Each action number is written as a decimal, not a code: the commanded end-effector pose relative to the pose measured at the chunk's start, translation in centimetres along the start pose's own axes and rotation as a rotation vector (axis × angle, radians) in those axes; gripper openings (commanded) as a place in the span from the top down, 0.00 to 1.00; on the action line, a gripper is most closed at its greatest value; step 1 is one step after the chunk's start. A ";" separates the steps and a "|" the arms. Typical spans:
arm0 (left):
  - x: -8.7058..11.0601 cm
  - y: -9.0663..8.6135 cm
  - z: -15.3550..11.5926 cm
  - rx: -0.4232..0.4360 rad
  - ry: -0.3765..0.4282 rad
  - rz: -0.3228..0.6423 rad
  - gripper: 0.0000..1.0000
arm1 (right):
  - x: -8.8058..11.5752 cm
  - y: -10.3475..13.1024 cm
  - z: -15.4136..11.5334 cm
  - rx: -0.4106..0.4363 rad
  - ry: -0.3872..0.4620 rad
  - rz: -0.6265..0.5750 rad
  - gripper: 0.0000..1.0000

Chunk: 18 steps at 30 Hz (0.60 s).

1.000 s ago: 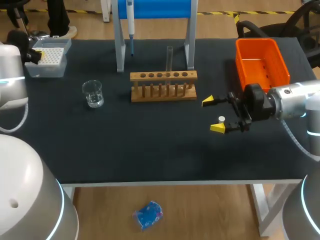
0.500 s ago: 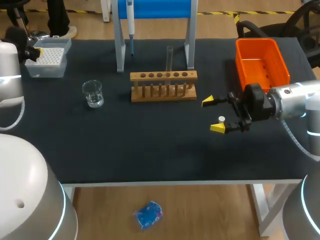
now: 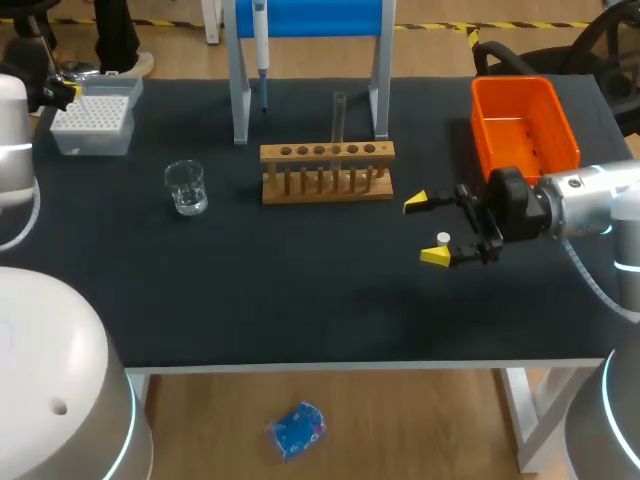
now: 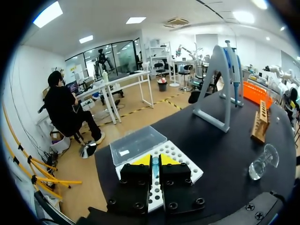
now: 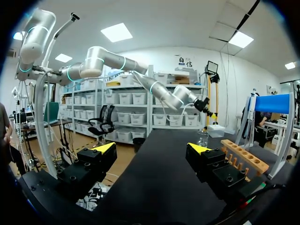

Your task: Invert the test tube, pick up the pipette, mount the tip to pipette, aspirate from beaker and dispense into the tube, eject the tip, return the pipette, and cap with the stopper.

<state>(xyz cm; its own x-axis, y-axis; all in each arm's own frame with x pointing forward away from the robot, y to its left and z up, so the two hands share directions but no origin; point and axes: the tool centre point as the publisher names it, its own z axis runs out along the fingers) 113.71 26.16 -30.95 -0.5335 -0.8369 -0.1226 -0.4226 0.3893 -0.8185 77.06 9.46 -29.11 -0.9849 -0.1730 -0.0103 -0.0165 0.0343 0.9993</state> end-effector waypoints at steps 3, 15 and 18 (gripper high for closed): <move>0.5 -1.5 -1.8 -0.030 0.012 0.014 1.00 | 0.1 0.0 0.0 0.001 -0.001 -0.001 0.00; 7.2 -5.2 -6.9 -0.019 0.266 0.092 1.00 | 0.1 0.0 0.0 0.001 -0.001 -0.001 0.00; 10.6 -6.1 -8.4 -0.019 0.349 0.157 1.00 | 0.1 0.0 0.0 0.001 -0.001 -0.001 0.00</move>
<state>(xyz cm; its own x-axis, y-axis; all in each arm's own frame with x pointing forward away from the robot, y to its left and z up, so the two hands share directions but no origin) 107.74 18.01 -25.26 -0.7806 -0.6226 -0.0548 -0.3338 0.4894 -0.8057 77.06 9.46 -29.11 -0.9849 -0.1730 -0.0103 -0.0165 0.0343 0.9993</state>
